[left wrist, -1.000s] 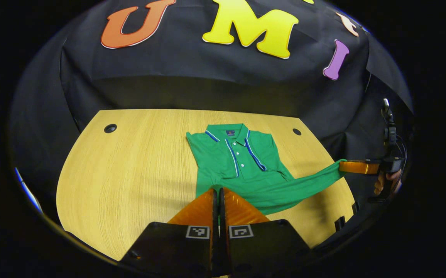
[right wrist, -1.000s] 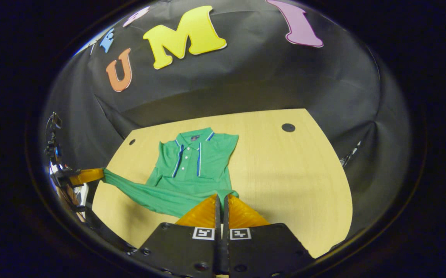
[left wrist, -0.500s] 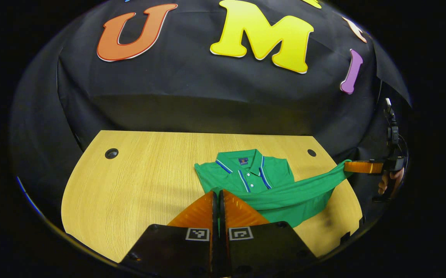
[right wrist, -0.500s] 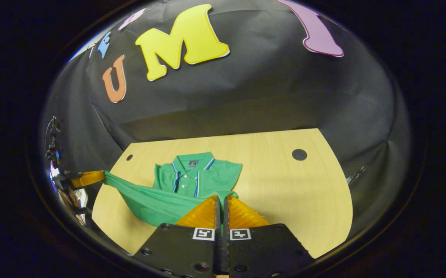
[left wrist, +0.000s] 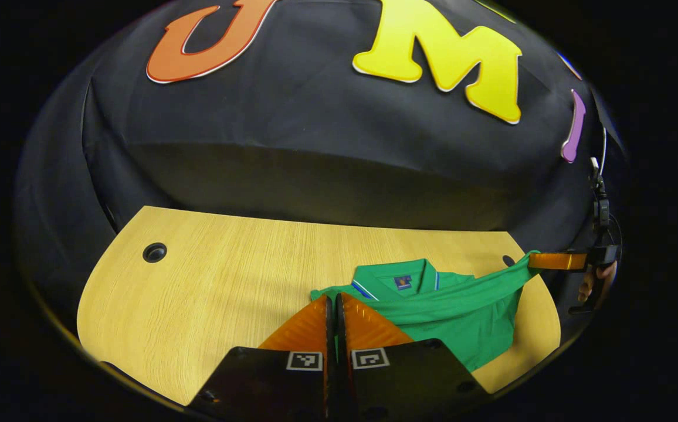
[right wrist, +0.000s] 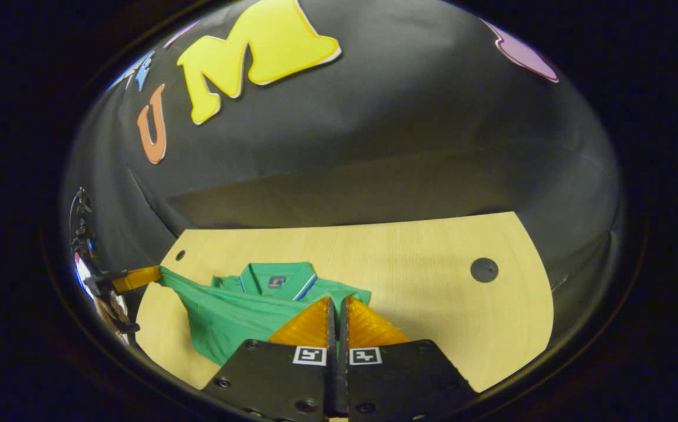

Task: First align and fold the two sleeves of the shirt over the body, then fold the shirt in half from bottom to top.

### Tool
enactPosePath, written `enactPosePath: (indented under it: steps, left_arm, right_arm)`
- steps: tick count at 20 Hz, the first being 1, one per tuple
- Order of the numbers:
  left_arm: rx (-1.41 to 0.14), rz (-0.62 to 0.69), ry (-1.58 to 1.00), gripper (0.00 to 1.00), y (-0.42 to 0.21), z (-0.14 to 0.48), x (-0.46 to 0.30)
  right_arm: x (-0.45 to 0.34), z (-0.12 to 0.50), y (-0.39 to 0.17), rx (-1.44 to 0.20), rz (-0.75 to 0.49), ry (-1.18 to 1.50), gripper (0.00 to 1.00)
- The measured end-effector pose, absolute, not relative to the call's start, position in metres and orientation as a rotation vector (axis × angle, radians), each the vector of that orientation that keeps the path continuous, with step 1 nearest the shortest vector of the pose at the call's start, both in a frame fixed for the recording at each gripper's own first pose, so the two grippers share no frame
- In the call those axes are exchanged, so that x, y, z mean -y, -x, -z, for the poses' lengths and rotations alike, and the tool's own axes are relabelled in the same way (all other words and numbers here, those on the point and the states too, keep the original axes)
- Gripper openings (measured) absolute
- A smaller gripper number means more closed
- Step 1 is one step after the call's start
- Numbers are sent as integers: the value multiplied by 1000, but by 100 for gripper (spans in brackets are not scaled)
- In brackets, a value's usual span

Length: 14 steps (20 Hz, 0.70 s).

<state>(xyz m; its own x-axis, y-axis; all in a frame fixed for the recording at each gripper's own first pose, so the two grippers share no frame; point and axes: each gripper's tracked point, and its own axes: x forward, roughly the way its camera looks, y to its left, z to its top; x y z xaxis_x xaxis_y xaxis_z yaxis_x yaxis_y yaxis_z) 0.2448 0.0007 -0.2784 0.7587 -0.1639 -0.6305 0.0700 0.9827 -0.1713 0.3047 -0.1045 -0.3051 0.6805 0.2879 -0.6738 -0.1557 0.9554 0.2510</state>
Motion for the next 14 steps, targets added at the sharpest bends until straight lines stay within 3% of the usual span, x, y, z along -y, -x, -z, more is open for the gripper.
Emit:
enactPosePath:
  steps: [7,14]
  left_arm:
    - [-672,110,137,6,-295,335,2]
    - [-752,52,134,11,-296,384,-1]
  right_arm:
    - [100,381,-348,-837,-258,-152,0]
    - [107,420,-356,-870,-221,-141,0]
